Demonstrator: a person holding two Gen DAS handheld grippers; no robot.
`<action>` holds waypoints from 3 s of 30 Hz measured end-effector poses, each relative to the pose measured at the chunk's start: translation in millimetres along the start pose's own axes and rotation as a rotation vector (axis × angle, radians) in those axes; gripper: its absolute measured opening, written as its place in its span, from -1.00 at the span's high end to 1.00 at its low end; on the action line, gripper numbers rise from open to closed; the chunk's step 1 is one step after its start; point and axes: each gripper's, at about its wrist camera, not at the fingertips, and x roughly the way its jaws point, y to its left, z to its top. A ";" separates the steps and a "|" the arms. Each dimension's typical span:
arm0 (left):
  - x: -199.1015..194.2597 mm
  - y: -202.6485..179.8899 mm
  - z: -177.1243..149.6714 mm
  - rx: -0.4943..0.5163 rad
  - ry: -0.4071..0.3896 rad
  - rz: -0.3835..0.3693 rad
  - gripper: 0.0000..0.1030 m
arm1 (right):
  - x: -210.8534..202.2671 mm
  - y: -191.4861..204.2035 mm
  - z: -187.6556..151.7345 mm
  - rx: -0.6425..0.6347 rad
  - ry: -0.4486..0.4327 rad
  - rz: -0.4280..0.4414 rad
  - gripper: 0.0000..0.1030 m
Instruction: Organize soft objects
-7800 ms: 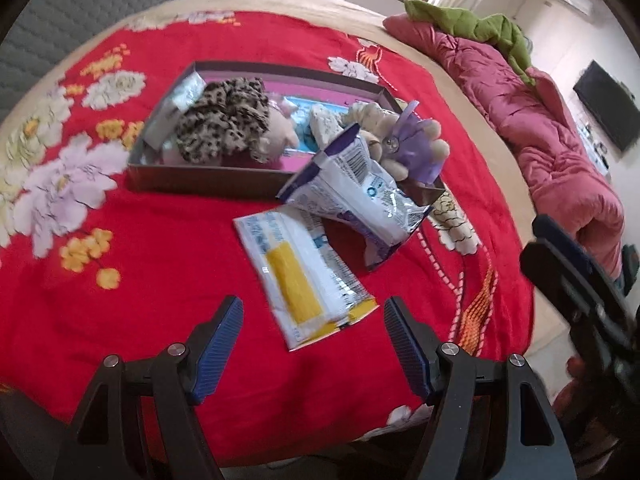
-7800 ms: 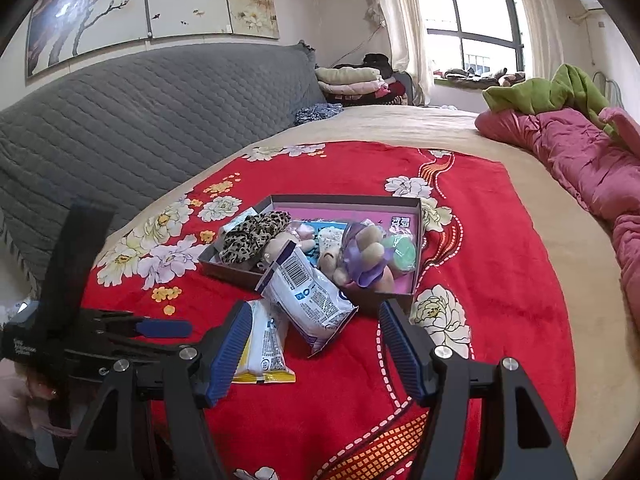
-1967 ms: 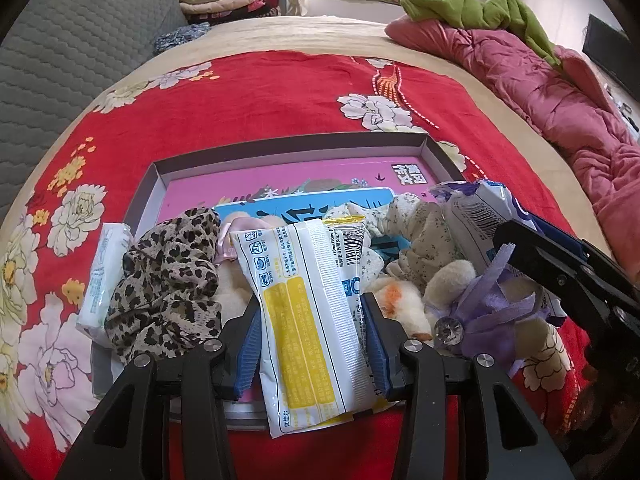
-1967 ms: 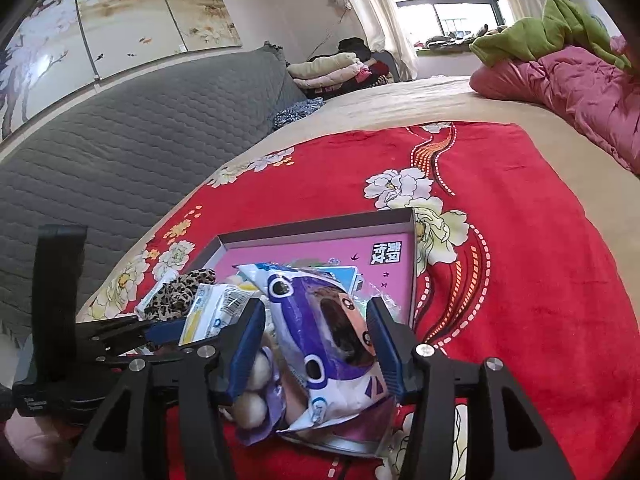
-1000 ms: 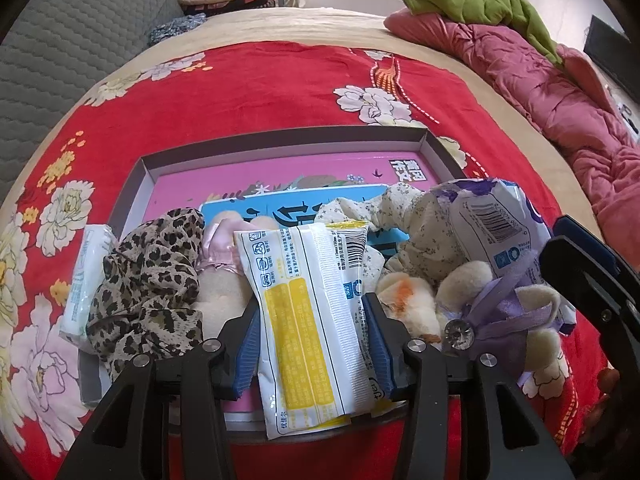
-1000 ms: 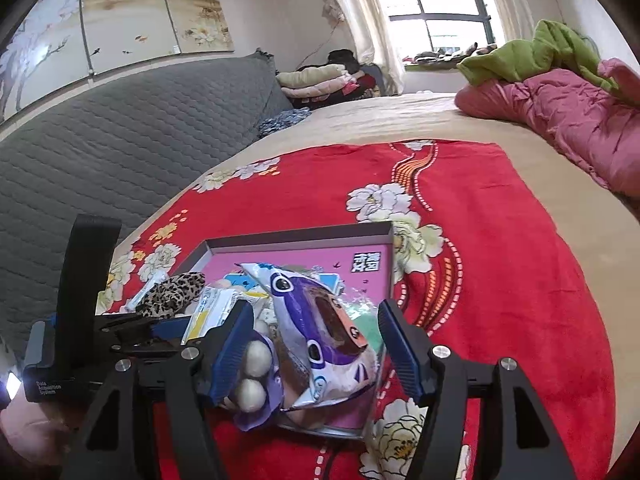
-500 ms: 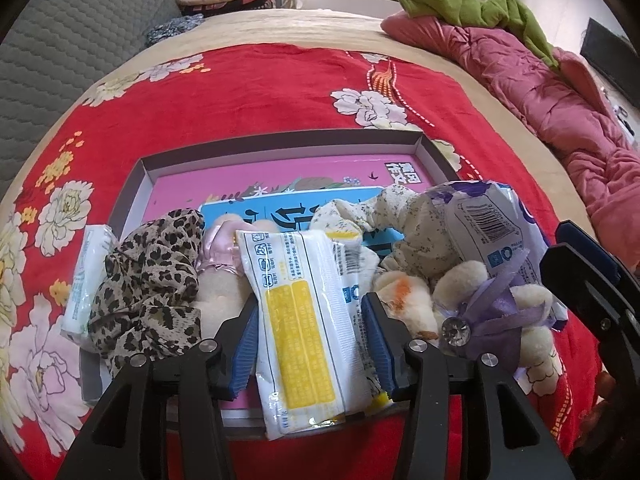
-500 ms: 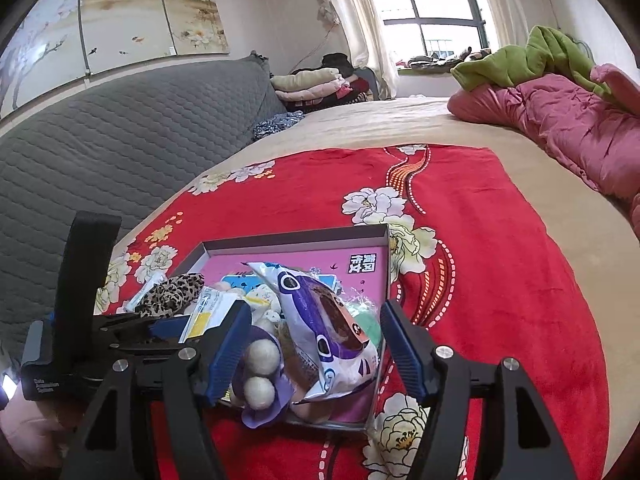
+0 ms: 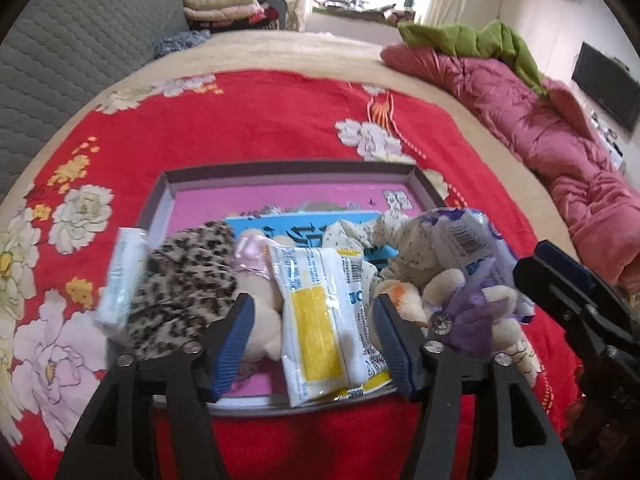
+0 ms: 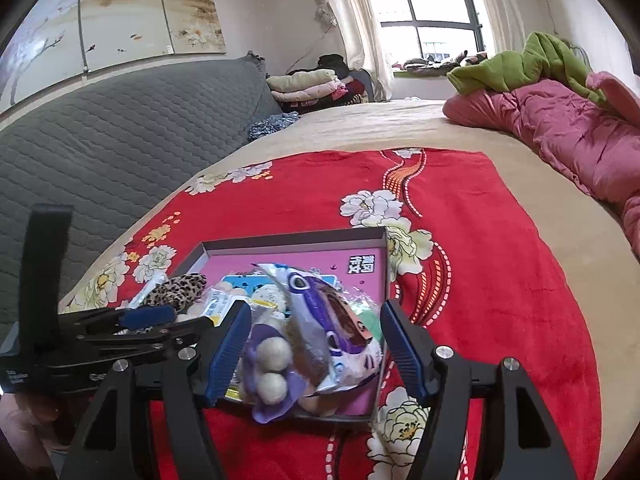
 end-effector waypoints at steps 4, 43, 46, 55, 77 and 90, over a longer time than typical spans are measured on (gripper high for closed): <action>-22.8 7.9 -6.8 -0.021 -0.046 0.013 -0.41 | -5.8 11.7 -1.4 -0.025 -0.006 -0.004 -0.29; -129.7 53.9 -61.2 -0.113 -0.208 0.131 -0.53 | -68.7 88.0 -30.4 -0.115 -0.067 -0.149 -0.30; -131.9 53.5 -62.7 -0.111 -0.211 0.126 -0.53 | -73.9 90.3 -29.3 -0.116 -0.070 -0.156 -0.30; -149.0 46.5 -74.0 -0.110 -0.215 0.127 -0.53 | -94.7 100.2 -29.1 -0.124 -0.080 -0.149 -0.30; -205.8 26.6 -96.4 -0.113 -0.238 0.170 -0.53 | -134.2 108.3 -48.0 -0.086 -0.109 -0.117 -0.47; -176.7 25.5 -120.5 -0.114 -0.161 0.183 -0.53 | -116.7 114.5 -77.3 -0.126 -0.056 -0.141 -0.50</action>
